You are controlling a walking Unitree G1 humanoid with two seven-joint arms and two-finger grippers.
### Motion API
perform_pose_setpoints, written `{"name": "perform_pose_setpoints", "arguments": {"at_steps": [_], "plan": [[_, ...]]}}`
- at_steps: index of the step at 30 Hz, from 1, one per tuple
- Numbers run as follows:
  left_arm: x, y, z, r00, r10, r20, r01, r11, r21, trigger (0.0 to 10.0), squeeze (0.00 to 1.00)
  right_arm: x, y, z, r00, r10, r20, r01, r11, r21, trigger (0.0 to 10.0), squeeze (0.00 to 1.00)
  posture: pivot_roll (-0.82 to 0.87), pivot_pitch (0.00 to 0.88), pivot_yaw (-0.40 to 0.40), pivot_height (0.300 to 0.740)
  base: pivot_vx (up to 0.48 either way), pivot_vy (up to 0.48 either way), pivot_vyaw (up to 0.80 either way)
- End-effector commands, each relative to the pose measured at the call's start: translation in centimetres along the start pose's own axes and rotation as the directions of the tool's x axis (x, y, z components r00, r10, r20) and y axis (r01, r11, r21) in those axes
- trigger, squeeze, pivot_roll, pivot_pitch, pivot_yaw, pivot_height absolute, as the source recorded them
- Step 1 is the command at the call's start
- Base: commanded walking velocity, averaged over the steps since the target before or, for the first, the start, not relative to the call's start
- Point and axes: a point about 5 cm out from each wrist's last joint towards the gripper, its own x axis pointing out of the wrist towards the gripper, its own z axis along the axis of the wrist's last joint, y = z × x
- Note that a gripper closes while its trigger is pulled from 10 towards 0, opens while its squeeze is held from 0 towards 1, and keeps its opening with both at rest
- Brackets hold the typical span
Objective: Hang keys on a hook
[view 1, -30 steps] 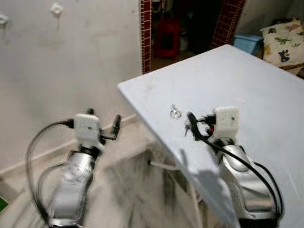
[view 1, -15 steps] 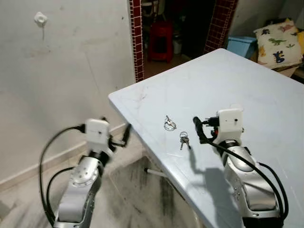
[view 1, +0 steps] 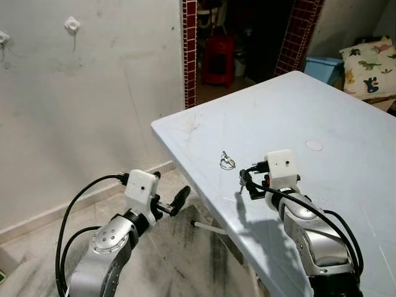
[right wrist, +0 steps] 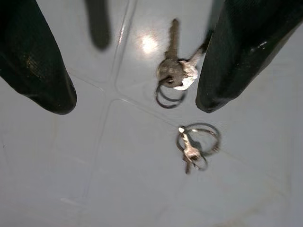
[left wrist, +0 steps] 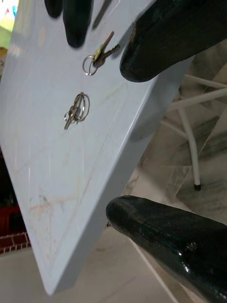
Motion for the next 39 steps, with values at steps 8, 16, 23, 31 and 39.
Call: {"name": "perform_pose_setpoints", "arguments": {"at_steps": [8, 16, 23, 31, 39], "plan": [[-0.6, -0.3, 0.2, 0.999, -0.039, -0.018, 0.04, 0.999, 0.028, 10.0, 0.0, 1.7, 0.6, -0.6, 0.998, 0.038, -0.052, -0.038, 0.999, -0.008, 10.0, 0.0, 0.0, 0.0, 0.003, 0.74, 0.0, 0.0, 0.0], [-1.0, -0.4, 0.2, 0.999, -0.046, -0.027, 0.047, 0.998, 0.041, 10.0, 0.0, 2.1, 1.4, -1.5, 0.991, 0.096, -0.098, -0.097, 0.995, -0.001, 8.9, 0.0, 0.01, 0.0, 0.003, 0.74, 0.0, 0.0, 0.0], [-1.2, -0.7, 0.3, 0.996, -0.083, -0.031, 0.084, 0.996, 0.034, 10.0, 0.0, 2.3, 1.6, -1.9, 0.99, 0.102, -0.096, -0.1, 0.995, 0.019, 0.0, 0.0, 0.01, 0.0, 0.011, 0.74, 0.0, 0.0, 0.0], [-1.1, -0.9, 0.3, 0.994, -0.104, -0.037, 0.106, 0.993, 0.054, 10.0, 0.0, 2.5, 1.7, -2.2, 0.989, 0.104, -0.103, -0.1, 0.994, 0.041, 0.0, 0.0, 0.01, 0.0, 0.013, 0.74, 0.0, 0.0, 0.0], [-1.2, -1.1, 0.3, 0.994, -0.103, -0.038, 0.105, 0.993, 0.053, 10.0, 0.0, 2.7, 1.6, -2.4, 0.988, 0.105, -0.112, -0.098, 0.993, 0.072, 0.0, 0.0, 0.01, 0.0, 0.009, 0.74, 0.0, 0.0, 0.0]]}}
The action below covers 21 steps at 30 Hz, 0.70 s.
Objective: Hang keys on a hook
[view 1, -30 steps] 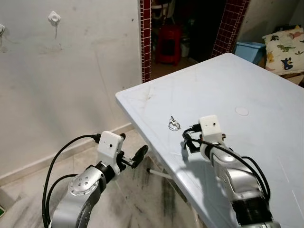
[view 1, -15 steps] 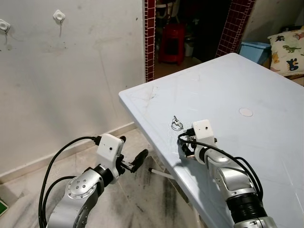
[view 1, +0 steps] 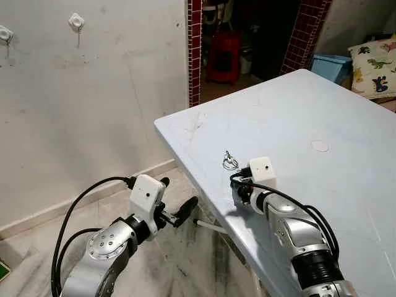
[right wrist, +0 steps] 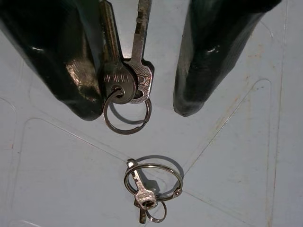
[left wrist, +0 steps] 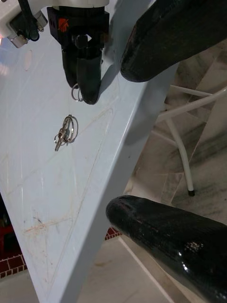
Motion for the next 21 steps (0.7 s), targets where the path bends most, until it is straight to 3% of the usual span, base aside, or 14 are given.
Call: {"name": "perform_pose_setpoints", "arguments": {"at_steps": [1, 21], "plan": [[-0.18, 0.0, 0.12, 1.0, 0.002, -0.003, -0.002, 1.0, 0.011, 10.0, 0.0, 0.18, -0.28, -0.15, 1.0, -0.012, -0.016, 0.012, 1.0, 0.019, 0.0, 0.0, 0.01, 0.0, 0.009, 0.74, 0.0, 0.0, 0.0], [-0.12, 0.23, 0.2, 1.0, 0.011, -0.004, -0.01, 1.0, 0.026, 10.0, 0.0, 0.19, -0.7, 0.02, 0.999, -0.05, 0.003, 0.05, 0.998, 0.046, 0.0, 0.0, 0.01, 0.0, 0.015, 0.74, 0.0, 0.0, 0.0]]}}
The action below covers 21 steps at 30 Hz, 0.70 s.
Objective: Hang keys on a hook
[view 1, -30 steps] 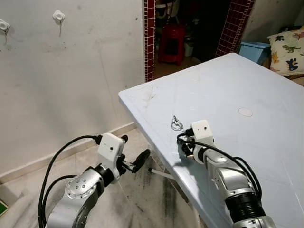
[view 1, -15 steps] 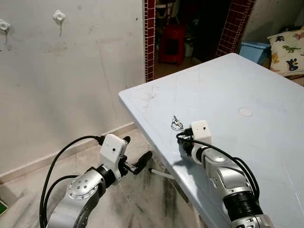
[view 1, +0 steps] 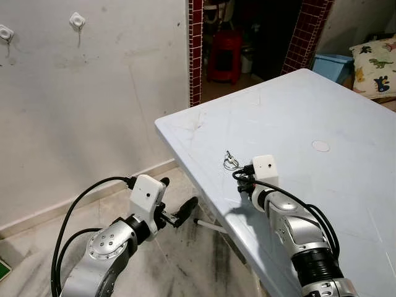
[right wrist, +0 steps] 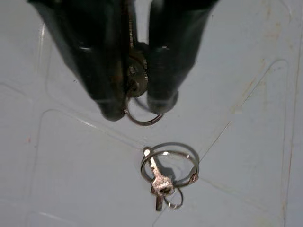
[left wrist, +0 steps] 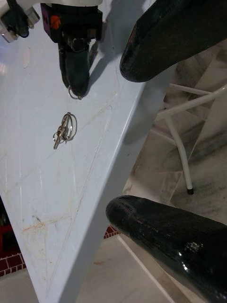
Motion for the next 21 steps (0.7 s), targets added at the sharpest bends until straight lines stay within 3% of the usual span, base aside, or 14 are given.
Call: {"name": "perform_pose_setpoints", "arguments": {"at_steps": [1, 21], "plan": [[-0.09, 0.16, 0.22, 1.0, 0.007, -0.001, -0.007, 1.0, 0.02, 10.0, 0.0, 0.11, -0.16, -0.35, 1.0, -0.015, -0.023, 0.016, 1.0, 0.015, 0.0, 0.0, 0.01, 0.0, 0.015, 0.74, 0.0, 0.0, 0.0], [0.01, 0.24, 0.41, 1.0, 0.023, 0.011, -0.024, 0.999, 0.031, 10.0, 0.0, -0.01, -0.51, 0.26, 0.998, -0.047, 0.035, 0.045, 0.998, 0.048, 0.0, 0.0, 0.01, 0.0, 0.015, 0.74, 0.0, 0.0, 0.0]]}}
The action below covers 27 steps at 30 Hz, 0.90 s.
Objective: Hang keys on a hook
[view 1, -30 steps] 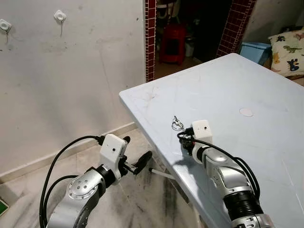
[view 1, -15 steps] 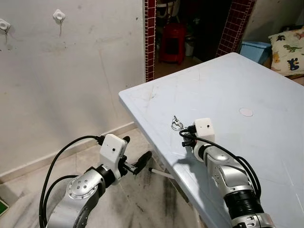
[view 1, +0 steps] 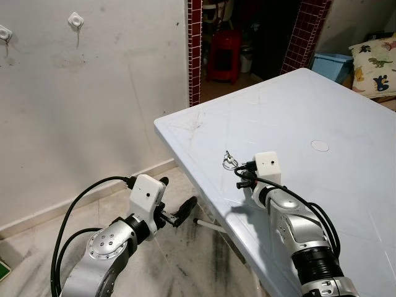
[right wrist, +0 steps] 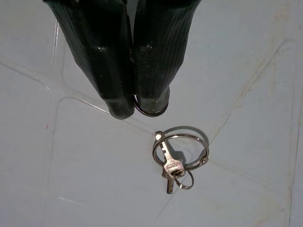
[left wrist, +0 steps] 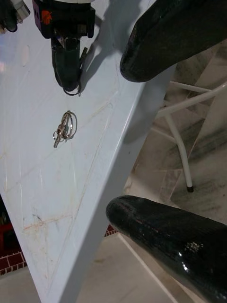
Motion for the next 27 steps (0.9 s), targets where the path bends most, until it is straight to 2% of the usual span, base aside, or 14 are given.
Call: {"name": "perform_pose_setpoints", "arguments": {"at_steps": [1, 5, 7, 9, 12, 13, 14, 15, 16, 17, 20, 21, 24, 27], "plan": [[0.0, 0.2, 0.4, 1.0, 0.017, 0.012, -0.017, 1.0, 0.022, 10.0, 0.0, -0.1, -0.4, 0.1, 0.999, -0.029, 0.023, 0.028, 0.999, 0.033, 0.0, 0.0, 0.01, 0.0, 0.015, 0.74, 0.0, 0.0, 0.0], [0.1, 0.7, 0.7, 0.997, 0.07, 0.038, -0.07, 0.997, 0.009, 10.0, 0.0, -0.5, -0.7, 1.5, 0.99, -0.045, 0.137, 0.034, 0.996, 0.078, 0.0, 0.0, 0.01, 0.0, 0.018, 0.74, 0.0, 0.0, 0.0], [0.1, 1.5, 1.2, 0.987, 0.144, 0.071, -0.146, 0.989, 0.019, 10.0, 0.0, -0.8, -0.7, 2.1, 0.983, -0.04, 0.18, 0.022, 0.995, 0.099, 0.0, 0.0, 0.01, 0.0, 0.018, 0.74, 0.0, 0.0, 0.0], [0.0, 3.2, 2.1, 0.951, 0.28, 0.131, -0.282, 0.959, -0.005, 10.0, 0.0, -1.5, -0.6, 2.9, 0.969, -0.033, 0.243, 0.002, 0.992, 0.126, 0.0, 0.0, 0.0, 0.0, 0.017, 0.74, 0.0, 0.0, 0.0], [-0.2, 4.0, 2.6, 0.926, 0.341, 0.16, -0.346, 0.938, 0.01, 10.0, 0.0, -2.1, -0.7, 3.5, 0.957, -0.032, 0.289, -0.007, 0.991, 0.132, 0.0, 0.0, 0.0, 0.0, 0.017, 0.74, 0.0, 0.0, 0.0], [-0.3, 4.3, 2.7, 0.916, 0.364, 0.169, -0.371, 0.929, 0.011, 10.0, 0.0, -2.3, -0.7, 3.7, 0.954, -0.035, 0.297, -0.004, 0.991, 0.131, 0.9, 0.0, 0.0, 0.0, 0.017, 0.74, 0.0, 0.0, 0.0], [-0.4, 4.5, 2.8, 0.909, 0.379, 0.174, -0.386, 0.922, 0.01, 10.0, 0.0, -2.4, -0.7, 3.7, 0.953, -0.038, 0.302, -0.002, 0.991, 0.131, 0.9, 0.0, 0.0, 0.0, 0.017, 0.74, 0.0, 0.0, 0.0], [-0.5, 4.7, 3.0, 0.897, 0.403, 0.181, -0.412, 0.911, 0.013, 10.0, 0.0, -2.5, -0.8, 3.8, 0.949, -0.042, 0.312, -0.002, 0.991, 0.137, 1.9, 0.0, 0.0, 0.0, 0.017, 0.74, 0.0, 0.0, 0.0], [-0.7, 5.1, 3.6, 0.871, 0.445, 0.209, -0.458, 0.889, 0.016, 10.0, 0.0, -3.0, -0.8, 4.2, 0.941, -0.044, 0.334, -0.004, 0.99, 0.141, 7.6, 0.0, 0.0, 0.0, 0.017, 0.74, 0.0, 0.0, 0.0], [-0.8, 5.3, 4.0, 0.853, 0.47, 0.225, -0.486, 0.874, 0.016, 10.0, 0.0, -3.3, -0.8, 4.5, 0.937, -0.042, 0.347, -0.009, 0.989, 0.145, 10.0, 0.0, 0.0, 0.0, 0.018, 0.74, 0.0, 0.0, 0.0], [-1.1, 5.7, 4.7, 0.797, 0.549, 0.251, -0.571, 0.821, 0.017, 10.0, 0.0, -4.3, -0.6, 5.3, 0.919, -0.036, 0.394, -0.027, 0.988, 0.153, 10.0, 0.0, 0.0, 0.0, 0.02, 0.74, 0.0, 0.0, 0.0], [-1.1, 5.8, 4.8, 0.788, 0.561, 0.253, -0.582, 0.813, 0.011, 10.0, 0.0, -4.6, -0.4, 5.4, 0.914, -0.026, 0.405, -0.035, 0.989, 0.143, 10.0, 0.0, 0.0, 0.0, 0.02, 0.74, 0.0, 0.0, 0.0], [-1.1, 5.5, 4.7, 0.787, 0.56, 0.258, -0.581, 0.814, 0.007, 10.0, 0.0, -5.0, 0.1, 5.8, 0.907, -0.008, 0.422, -0.04, 0.994, 0.104, 10.0, 0.0, -0.01, 0.0, 0.019, 0.74, 0.0, 0.0, 0.0], [-1.1, 5.2, 4.3, 0.788, 0.562, 0.252, -0.581, 0.814, 0.005, 10.0, 0.0, -5.1, 0.4, 5.6, 0.908, -0.004, 0.42, -0.039, 0.995, 0.094, 10.0, 0.0, -0.01, 0.0, 0.021, 0.74, 0.0, 0.0, 0.8]]}}
